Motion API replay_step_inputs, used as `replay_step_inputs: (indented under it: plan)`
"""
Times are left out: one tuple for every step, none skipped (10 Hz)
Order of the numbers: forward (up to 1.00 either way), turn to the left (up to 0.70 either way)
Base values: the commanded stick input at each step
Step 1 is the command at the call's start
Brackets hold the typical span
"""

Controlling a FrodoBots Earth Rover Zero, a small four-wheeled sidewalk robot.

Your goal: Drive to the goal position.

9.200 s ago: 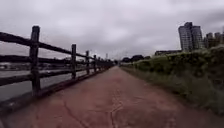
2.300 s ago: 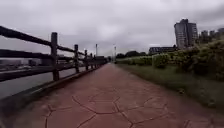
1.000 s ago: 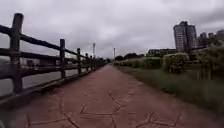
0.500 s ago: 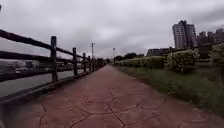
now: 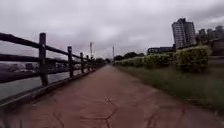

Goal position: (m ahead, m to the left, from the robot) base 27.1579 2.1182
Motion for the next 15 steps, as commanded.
replay_step_inputs:
  plan:
    - [1.0, 0.0]
    - [1.0, 0.0]
    - [1.0, 0.0]
    - [1.0, 0.0]
    - [1.0, 0.0]
    - [1.0, 0.0]
    - [1.0, 0.0]
    - [1.0, 0.0]
    - [1.0, 0.0]
    - [1.0, 0.0]
    - [1.0, 0.0]
    - [1.0, 0.0]
    - [1.0, 0.0]
    - [1.0, 0.0]
    - [1.0, 0.0]
